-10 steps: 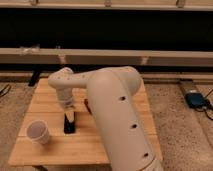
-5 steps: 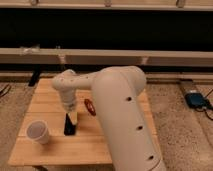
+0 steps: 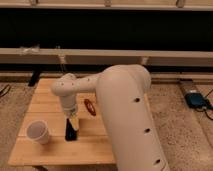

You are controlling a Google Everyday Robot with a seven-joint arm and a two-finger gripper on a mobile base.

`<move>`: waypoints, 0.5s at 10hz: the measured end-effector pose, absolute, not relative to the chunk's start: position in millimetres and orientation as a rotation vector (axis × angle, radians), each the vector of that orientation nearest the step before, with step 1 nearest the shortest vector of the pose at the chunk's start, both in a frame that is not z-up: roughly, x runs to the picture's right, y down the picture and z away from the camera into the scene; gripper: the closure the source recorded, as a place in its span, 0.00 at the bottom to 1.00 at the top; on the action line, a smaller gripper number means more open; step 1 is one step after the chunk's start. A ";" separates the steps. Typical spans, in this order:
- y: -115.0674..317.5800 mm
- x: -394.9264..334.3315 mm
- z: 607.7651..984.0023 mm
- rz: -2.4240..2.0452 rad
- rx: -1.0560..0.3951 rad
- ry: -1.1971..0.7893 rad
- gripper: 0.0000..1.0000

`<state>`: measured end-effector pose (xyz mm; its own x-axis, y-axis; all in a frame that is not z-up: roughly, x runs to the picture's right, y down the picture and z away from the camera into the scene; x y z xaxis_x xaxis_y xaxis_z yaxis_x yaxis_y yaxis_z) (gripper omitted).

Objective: Push the eraser across the table

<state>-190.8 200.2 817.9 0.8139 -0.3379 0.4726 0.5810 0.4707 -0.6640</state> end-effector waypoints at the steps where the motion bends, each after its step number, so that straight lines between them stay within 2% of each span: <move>1: 205.3 -191.1 814.4 -0.588 -0.930 -0.294 0.34; 5: 222.3 -186.2 799.7 -0.638 -0.962 -0.301 0.34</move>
